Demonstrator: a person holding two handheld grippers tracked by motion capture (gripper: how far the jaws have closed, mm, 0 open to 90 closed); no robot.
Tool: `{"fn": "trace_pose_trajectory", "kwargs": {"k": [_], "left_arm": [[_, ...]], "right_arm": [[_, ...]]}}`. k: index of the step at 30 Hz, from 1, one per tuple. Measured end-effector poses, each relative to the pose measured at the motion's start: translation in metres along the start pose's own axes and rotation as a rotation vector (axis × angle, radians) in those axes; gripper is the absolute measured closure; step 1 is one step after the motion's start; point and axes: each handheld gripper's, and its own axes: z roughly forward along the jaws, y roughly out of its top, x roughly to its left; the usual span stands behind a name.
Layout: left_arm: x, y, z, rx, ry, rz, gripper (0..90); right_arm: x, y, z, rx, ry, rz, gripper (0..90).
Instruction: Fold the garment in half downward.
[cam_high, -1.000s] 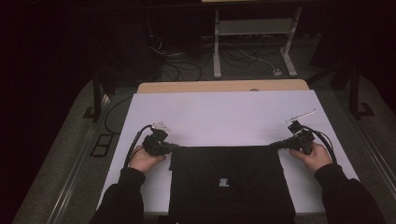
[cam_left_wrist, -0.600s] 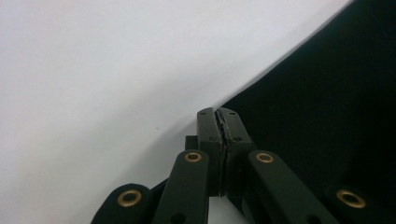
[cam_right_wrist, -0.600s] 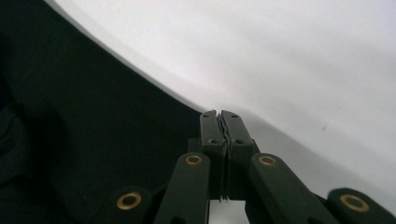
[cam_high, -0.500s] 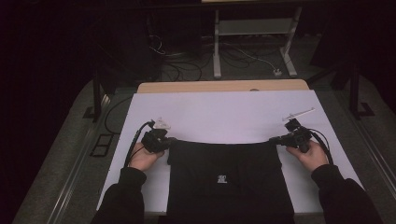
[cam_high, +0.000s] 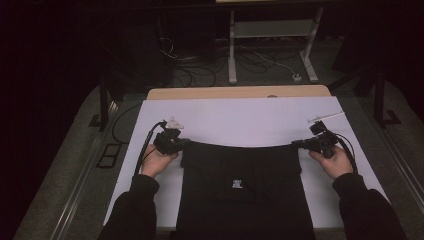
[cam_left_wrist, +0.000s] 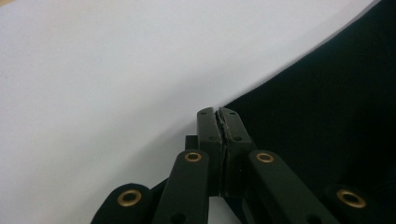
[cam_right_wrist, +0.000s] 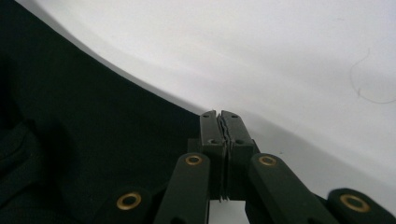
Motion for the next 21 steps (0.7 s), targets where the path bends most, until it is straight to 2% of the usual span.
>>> {"fn": "trace_pose_trajectory", "kwargs": {"k": [4,7,14,21], "left_arm": [[0.004,0.002,0.005,0.015,0.007,-0.015,87.8],[0.008,0.004,0.004,0.005,0.008,-0.030,87.8],[0.014,0.006,0.005,0.006,0.016,-0.056,87.7],[0.020,0.011,0.009,0.023,0.023,-0.062,87.7]], "right_arm": [[-0.003,0.011,-0.003,-0.023,-0.001,0.011,87.5],[-0.005,0.017,0.000,-0.014,-0.019,0.012,87.5],[-0.009,0.026,0.007,-0.011,-0.023,0.046,87.5],[-0.009,0.037,0.008,-0.011,-0.032,0.028,87.5]]}}
